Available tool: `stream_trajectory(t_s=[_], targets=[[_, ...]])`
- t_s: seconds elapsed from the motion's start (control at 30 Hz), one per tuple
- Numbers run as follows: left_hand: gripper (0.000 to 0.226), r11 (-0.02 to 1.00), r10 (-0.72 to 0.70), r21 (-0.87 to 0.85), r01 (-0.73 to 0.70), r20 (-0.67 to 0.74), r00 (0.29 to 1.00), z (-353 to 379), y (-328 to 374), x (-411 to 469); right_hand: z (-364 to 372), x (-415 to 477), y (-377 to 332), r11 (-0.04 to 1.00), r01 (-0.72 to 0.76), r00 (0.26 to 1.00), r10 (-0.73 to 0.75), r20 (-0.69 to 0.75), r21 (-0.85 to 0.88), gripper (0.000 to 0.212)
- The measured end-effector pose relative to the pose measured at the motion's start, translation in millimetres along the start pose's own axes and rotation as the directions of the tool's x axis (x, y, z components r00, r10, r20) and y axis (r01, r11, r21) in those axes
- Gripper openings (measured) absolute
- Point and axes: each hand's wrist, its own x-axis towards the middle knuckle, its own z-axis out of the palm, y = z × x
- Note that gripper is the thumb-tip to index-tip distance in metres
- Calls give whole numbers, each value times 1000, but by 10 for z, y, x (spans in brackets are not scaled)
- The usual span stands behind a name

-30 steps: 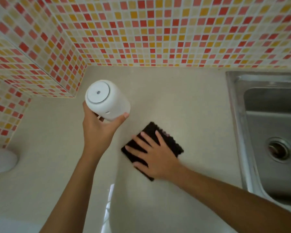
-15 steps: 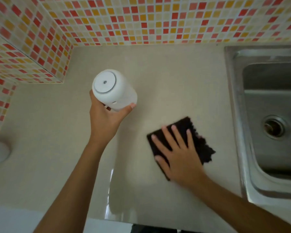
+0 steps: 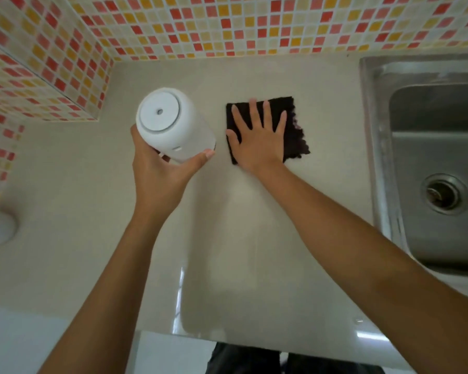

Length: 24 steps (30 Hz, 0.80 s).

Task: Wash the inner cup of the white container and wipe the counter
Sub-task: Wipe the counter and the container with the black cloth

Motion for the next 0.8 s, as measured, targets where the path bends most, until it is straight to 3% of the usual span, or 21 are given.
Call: stream_trajectory(t_s=[0.1,0.2,0.27,0.37,0.47,0.6,0.7,0.8], targets=[[96,1000,-25,-8,25,-35,999,-38,-37,28,122,-960,-232,980,189,982,-188,-29,65,57],[95,999,-27,-34,26,-34,999,43,-42,94,171,-2099,-251,901,423,900,-430,69,90,56],[94,997,-34,-66,33,-16,999,143,-39,123,165,-2417,-33,886,455,881,-462,103,86,57],[94,996,-47,-80,47,2,999,273,-59,123,91,-2058,358,948,315,948,-316,29,47,56],[95,991,-74,-109,76,28,997,389,-109,68,3,-1143,709,994,104,992,-105,-77,-11,56],[97,990,-96,-91,105,93,991,544,-183,-93,-262,102,1246,980,-197,980,197,-10,18,61],[97,993,-94,-62,101,111,989,641,-204,-159,-311,348,1335,969,-246,969,247,-16,4,60],[99,994,-89,-45,95,116,989,731,-202,-187,-228,-76,1238,977,-211,975,212,-67,23,59]])
